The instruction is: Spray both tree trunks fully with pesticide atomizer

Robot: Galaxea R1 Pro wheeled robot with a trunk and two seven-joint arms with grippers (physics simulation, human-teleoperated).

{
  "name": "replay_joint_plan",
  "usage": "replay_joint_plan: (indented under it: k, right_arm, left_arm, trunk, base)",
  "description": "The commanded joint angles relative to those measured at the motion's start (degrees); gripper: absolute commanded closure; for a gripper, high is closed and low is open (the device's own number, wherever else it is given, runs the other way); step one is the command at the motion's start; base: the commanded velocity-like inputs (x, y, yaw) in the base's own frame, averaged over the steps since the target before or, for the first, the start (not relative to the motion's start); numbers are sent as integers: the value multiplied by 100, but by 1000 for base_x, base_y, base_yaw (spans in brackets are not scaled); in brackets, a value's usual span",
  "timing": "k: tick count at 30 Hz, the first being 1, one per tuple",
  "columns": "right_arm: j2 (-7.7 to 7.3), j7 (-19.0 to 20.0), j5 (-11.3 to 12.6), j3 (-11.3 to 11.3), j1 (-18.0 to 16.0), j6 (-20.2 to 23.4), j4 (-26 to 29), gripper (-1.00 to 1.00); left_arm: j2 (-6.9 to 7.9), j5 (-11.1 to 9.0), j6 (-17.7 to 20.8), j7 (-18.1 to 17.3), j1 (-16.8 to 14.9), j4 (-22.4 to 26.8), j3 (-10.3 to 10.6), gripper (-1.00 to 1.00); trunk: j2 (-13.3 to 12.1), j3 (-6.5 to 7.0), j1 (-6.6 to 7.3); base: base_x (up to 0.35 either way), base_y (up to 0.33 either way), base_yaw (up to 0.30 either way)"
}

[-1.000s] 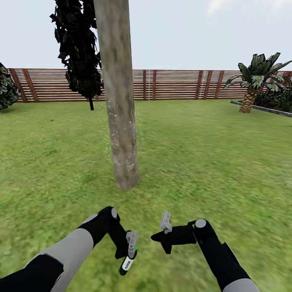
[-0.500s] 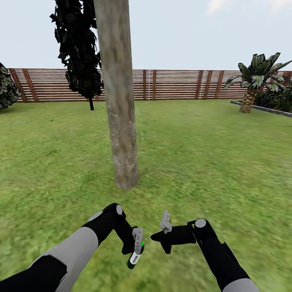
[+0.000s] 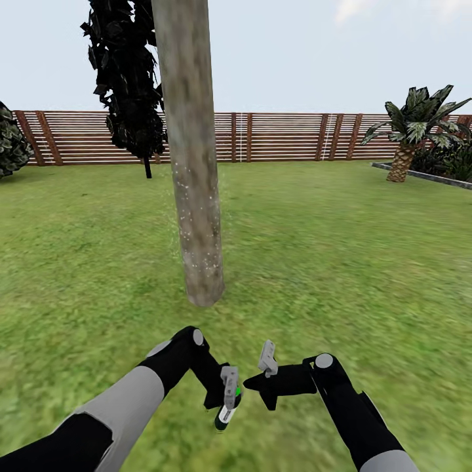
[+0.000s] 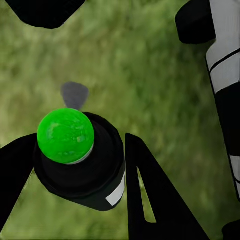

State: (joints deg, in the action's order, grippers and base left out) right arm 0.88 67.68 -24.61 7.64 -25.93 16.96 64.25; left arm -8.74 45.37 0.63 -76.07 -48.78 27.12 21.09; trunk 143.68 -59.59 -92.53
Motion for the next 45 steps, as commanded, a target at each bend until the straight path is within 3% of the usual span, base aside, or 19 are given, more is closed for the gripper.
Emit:
replay_joint_plan:
  k: [1,9,26,33,38,45]
  right_arm:
    - [0,0,0,0,0,0,0,100]
    - [0,0,0,0,0,0,0,100]
    - [0,0,0,0,0,0,0,100]
    - [0,0,0,0,0,0,0,100]
    - [0,0,0,0,0,0,0,100]
    - [0,0,0,0,0,0,0,100]
  left_arm:
    - [1,-1,-1,2,0,29,1,100]
    - [4,-18,-17,-269,0,163,-8,100]
    - [4,-28,-106,-296,0,276,-8,100]
    - [5,-34,-123,-564,0,344,-16,100]
    - [12,-346,-124,-575,0,388,-17,100]
    - [21,-396,-124,-576,0,391,-17,100]
  trunk:
    - [0,0,0]
    - [0,0,0]
    - [0,0,0]
    - [0,0,0]
    - [0,0,0]
    - [0,0,0]
  base:
    - [0,0,0]
    - [0,0,0]
    - [0,0,0]
    - [0,0,0]
    - [0,0,0]
    - [0,0,0]
